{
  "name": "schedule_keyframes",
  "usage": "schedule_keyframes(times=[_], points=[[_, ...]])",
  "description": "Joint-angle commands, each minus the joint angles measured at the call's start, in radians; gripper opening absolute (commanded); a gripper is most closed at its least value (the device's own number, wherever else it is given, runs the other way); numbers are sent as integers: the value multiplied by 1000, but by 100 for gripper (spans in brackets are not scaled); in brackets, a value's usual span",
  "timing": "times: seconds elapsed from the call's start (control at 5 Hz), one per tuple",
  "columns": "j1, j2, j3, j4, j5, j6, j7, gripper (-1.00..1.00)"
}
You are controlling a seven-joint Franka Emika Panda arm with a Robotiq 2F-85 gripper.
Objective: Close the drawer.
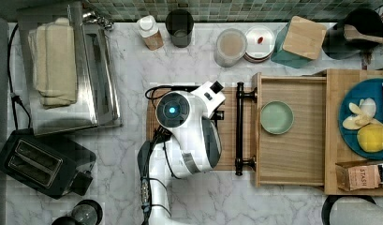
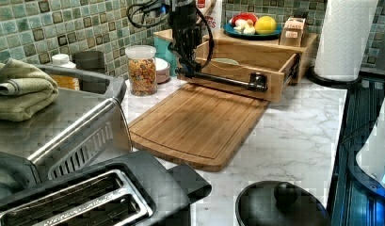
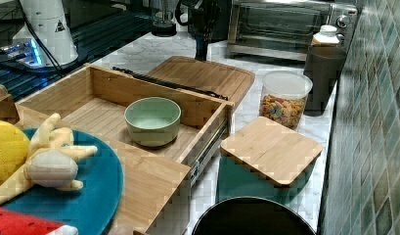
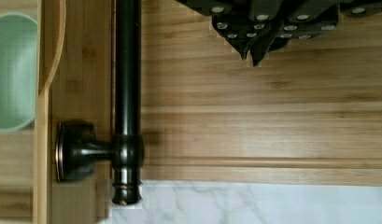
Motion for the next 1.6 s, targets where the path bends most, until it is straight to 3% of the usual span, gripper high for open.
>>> schedule_keyframes(times=[0.2, 0.6, 1.0, 1.6], points=[[-16, 94, -32, -37, -171, 122, 80, -100], [-42, 83, -56, -59, -149, 166, 12, -100], [-108, 85, -94, -56, -145, 214, -116, -100], [-310, 114, -149, 35, -44, 227, -507, -100]])
